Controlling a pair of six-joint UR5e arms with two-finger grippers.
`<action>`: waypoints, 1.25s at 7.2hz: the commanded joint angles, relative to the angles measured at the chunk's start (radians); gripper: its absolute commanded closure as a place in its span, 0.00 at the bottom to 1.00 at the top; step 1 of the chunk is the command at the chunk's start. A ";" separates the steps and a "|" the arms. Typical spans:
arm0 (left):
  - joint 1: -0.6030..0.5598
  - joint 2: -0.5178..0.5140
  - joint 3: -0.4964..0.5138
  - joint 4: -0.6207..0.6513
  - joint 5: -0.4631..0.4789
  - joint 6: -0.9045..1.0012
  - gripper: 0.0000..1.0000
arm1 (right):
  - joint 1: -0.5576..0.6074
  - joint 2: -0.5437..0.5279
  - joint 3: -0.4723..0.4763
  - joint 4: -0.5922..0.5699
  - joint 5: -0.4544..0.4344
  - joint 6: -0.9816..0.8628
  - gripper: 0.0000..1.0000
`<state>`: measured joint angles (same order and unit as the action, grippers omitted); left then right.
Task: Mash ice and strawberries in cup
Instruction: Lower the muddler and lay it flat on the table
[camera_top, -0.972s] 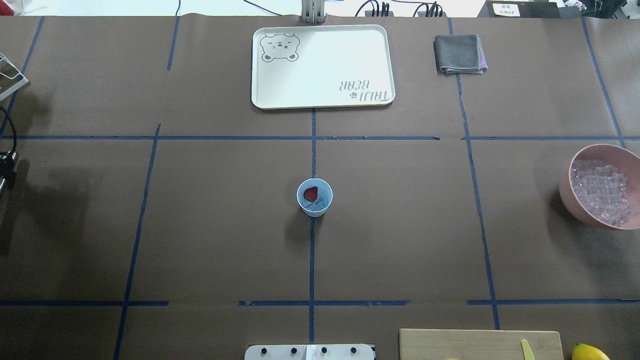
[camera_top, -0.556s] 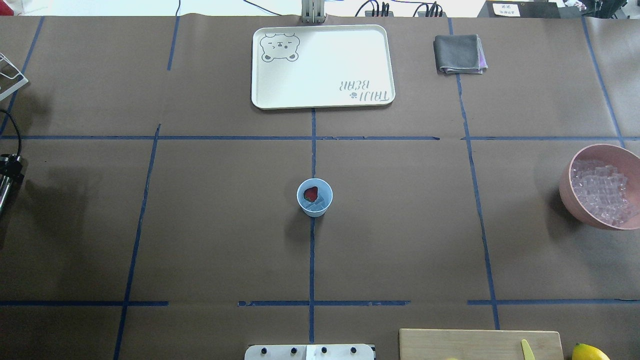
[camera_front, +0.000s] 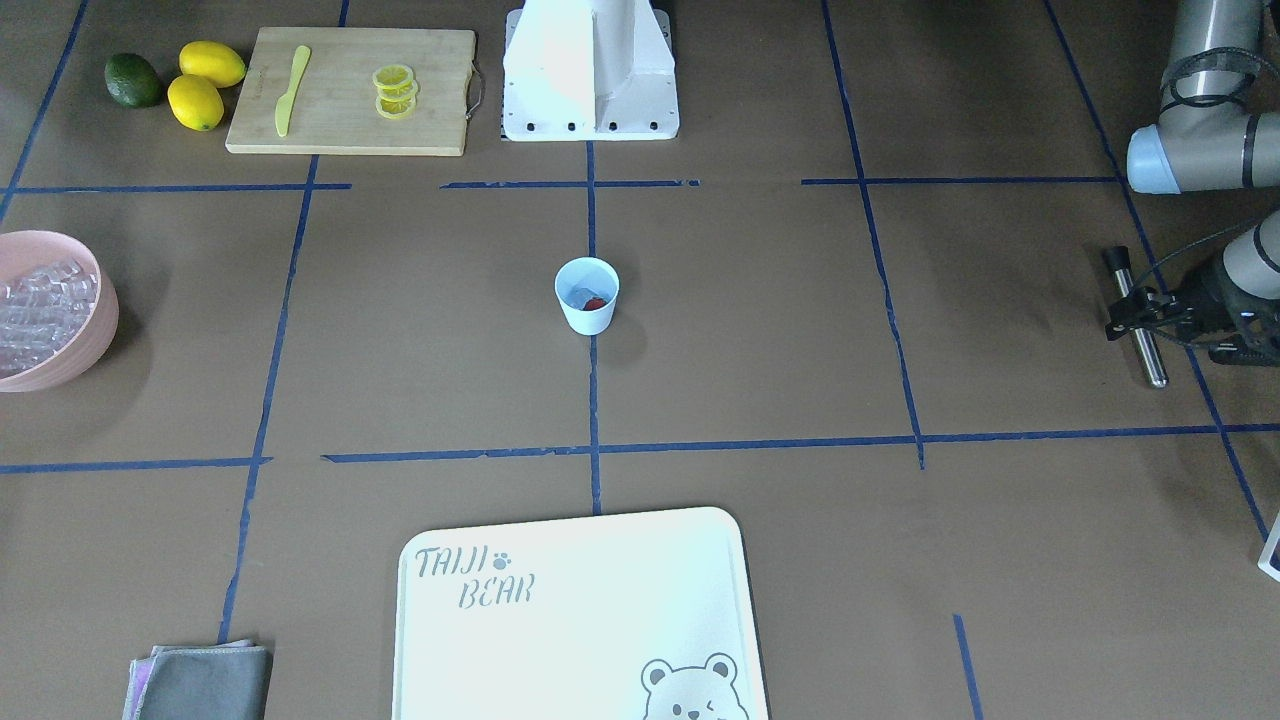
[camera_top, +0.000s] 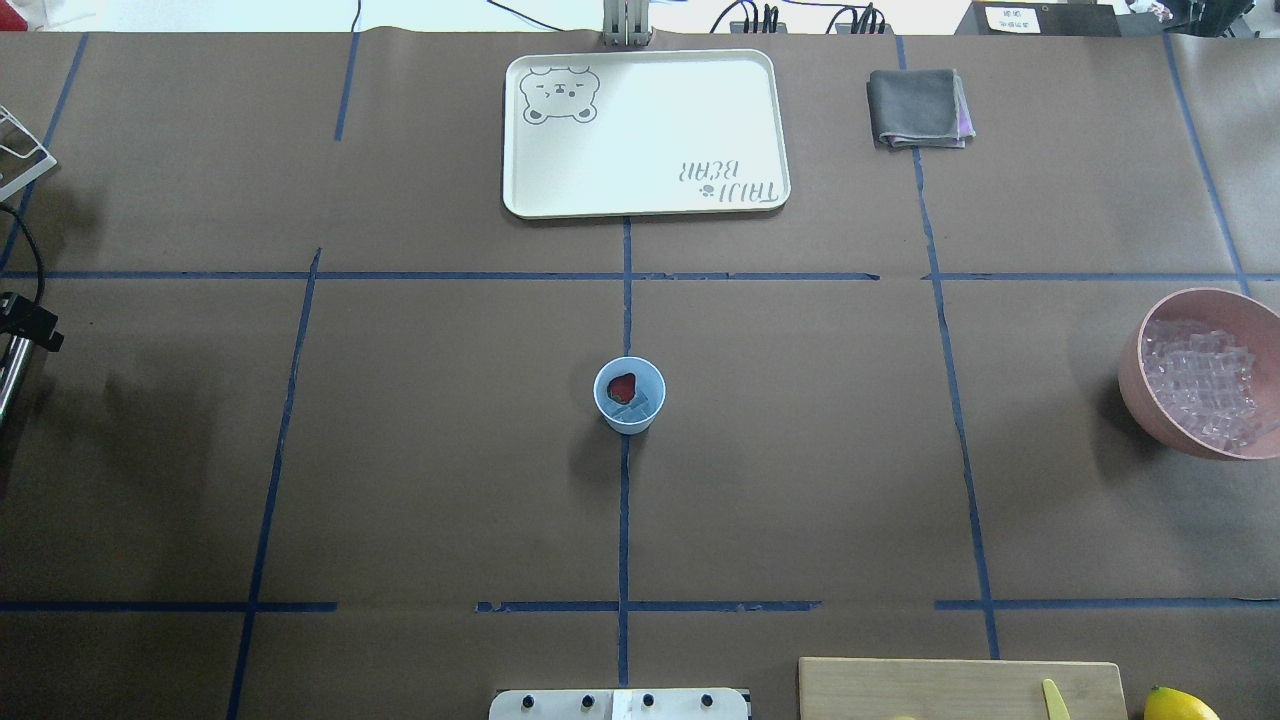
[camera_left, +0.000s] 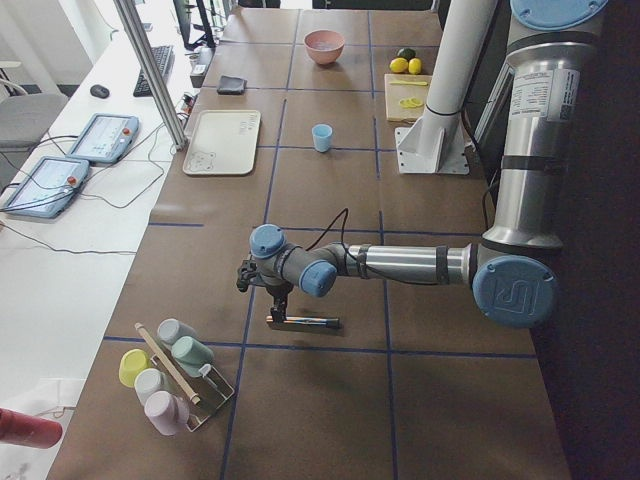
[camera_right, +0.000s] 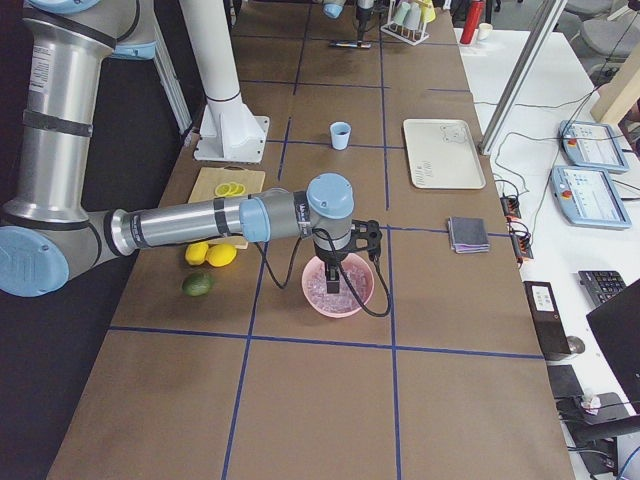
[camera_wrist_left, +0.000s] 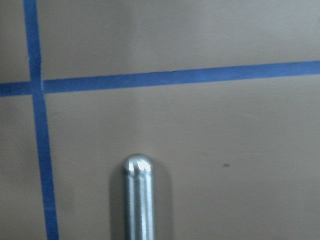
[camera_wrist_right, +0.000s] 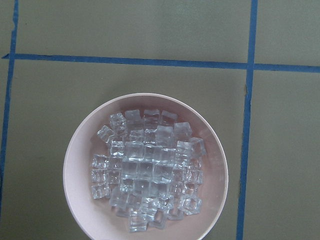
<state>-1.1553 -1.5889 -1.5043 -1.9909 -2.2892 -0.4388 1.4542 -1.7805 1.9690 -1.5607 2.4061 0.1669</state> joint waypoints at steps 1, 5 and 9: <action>-0.122 0.043 -0.089 0.029 -0.120 0.158 0.00 | -0.005 0.004 -0.019 -0.002 0.004 -0.007 0.00; -0.421 0.038 -0.091 0.368 -0.148 0.660 0.00 | 0.026 0.004 -0.038 -0.131 -0.001 -0.199 0.00; -0.445 0.117 -0.135 0.469 -0.095 0.670 0.00 | 0.046 -0.005 -0.022 -0.147 -0.001 -0.204 0.00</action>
<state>-1.5986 -1.5089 -1.6264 -1.5331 -2.4120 0.2296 1.4967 -1.7809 1.9422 -1.7059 2.4053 -0.0357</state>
